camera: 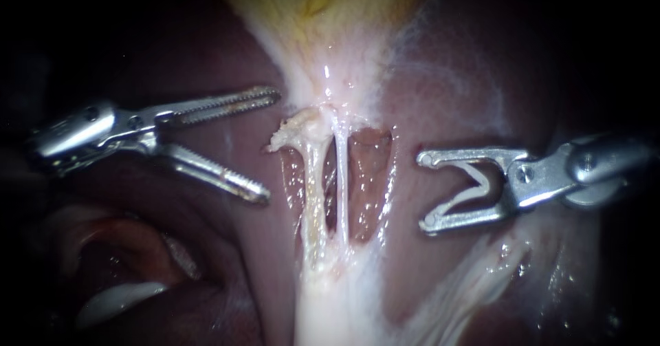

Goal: Grabbing gallbladder

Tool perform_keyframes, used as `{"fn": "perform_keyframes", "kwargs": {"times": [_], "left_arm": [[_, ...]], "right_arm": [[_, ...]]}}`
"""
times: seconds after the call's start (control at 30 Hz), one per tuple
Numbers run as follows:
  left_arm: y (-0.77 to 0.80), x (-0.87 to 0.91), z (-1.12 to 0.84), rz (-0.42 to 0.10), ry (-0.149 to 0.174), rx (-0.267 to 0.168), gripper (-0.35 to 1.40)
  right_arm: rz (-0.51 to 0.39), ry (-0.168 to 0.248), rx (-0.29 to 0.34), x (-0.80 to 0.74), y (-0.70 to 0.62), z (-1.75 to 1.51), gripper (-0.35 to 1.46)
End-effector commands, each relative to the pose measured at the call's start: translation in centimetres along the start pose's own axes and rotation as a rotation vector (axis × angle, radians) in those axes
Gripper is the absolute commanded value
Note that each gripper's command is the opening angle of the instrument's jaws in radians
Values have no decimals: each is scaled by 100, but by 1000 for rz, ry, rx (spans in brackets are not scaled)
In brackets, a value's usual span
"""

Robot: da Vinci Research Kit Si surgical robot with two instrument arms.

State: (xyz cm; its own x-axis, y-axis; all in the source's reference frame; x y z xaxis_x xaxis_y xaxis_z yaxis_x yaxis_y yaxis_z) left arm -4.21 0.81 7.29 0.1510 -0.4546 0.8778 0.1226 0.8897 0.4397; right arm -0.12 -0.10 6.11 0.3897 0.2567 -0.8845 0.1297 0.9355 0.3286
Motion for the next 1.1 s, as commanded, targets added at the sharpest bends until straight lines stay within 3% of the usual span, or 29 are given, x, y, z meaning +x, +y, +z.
{"fn": "perform_keyframes", "kwargs": {"times": [0.03,0.27,0.4,0.73,1.03,1.1], "left_arm": [[1,2,1,8,4,2,90],[6,17,8,4,23,2,84],[7,21,9,6,26,2,73],[11,23,-1,-6,50,-29,-35],[14,23,-14,-37,80,-36,-35],[12,20,-17,-80,79,-45,-35]], "right_arm": [[0,0,0,0,0,0,46],[0,0,0,1,0,1,46],[0,0,0,1,0,1,46],[0,0,0,1,0,1,46],[0,0,0,1,0,1,45],[0,0,0,1,0,1,45]]}}
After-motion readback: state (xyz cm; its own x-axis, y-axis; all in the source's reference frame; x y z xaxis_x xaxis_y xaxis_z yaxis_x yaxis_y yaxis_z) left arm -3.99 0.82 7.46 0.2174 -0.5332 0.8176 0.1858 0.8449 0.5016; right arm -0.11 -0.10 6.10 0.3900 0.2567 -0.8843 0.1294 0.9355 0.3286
